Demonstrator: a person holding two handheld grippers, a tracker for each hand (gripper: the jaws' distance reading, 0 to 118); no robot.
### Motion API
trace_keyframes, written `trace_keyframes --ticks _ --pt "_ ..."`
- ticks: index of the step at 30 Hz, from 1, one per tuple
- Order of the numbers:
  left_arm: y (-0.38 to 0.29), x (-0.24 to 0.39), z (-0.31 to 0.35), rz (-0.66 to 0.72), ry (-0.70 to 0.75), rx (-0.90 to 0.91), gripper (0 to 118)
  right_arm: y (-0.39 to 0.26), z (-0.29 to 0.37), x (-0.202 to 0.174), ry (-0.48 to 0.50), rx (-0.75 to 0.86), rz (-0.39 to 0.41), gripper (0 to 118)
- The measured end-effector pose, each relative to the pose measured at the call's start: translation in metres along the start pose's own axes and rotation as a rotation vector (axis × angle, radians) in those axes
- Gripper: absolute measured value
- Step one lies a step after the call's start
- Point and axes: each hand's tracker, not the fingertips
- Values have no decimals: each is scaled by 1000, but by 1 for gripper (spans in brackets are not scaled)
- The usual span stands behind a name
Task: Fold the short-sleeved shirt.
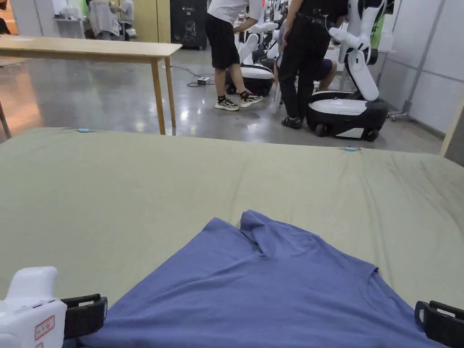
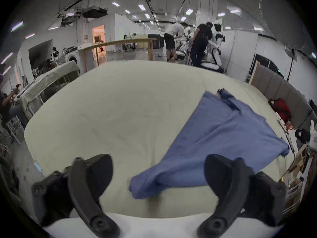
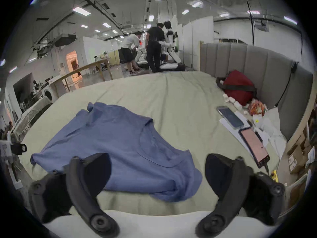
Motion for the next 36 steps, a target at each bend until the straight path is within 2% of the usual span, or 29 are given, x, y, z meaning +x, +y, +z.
trace_keyframes --ticks 1,2,3,4,5,6,8,15,22,26,27,28,29,30,31,35,36 --pt "1 3 7 5 11 33 94 -1 6 -9 -12 47 11 97" --pt "1 5 13 3 23 65 74 -1 10 -16 -13 75 24 74" --pt "2 9 19 -13 46 89 44 -2 14 -25 -15 86 33 46" --pt "-2 9 23 -23 56 101 8 -4 17 -32 -7 100 35 19" --pt "-4 9 29 -13 58 125 6 -7 20 -39 5 124 31 14" --pt "-6 10 36 -15 53 126 6 -9 24 -46 17 127 28 14" --pt "-13 9 44 -12 50 143 6 -17 31 -59 39 147 29 5" --pt "-28 2 56 -77 91 136 6 -37 43 -108 90 173 70 1" --pt "-27 -38 18 -51 43 0 6 -52 32 -135 134 140 140 1" --pt "-21 -56 -8 -26 -41 -100 7 -55 25 -142 149 118 140 1" --pt "-20 -59 -16 -8 -55 -123 22 -56 22 -143 154 111 139 1" --pt "-20 -56 -24 -15 -57 -168 75 -57 19 -144 159 100 140 1" --pt "-21 -56 -33 -8 -54 -192 111 -57 17 -145 160 96 140 1" --pt "-22 -56 -38 -19 -47 -164 115 -58 15 -147 164 88 142 1" --pt "-23 -52 -44 -53 -23 -206 109 -59 13 -148 165 82 147 1" --pt "-25 -41 -67 -96 -67 -292 108 -62 6 -151 172 57 155 1" --pt "-24 -41 -73 -106 -64 -295 103 -63 3 -151 172 49 156 1"
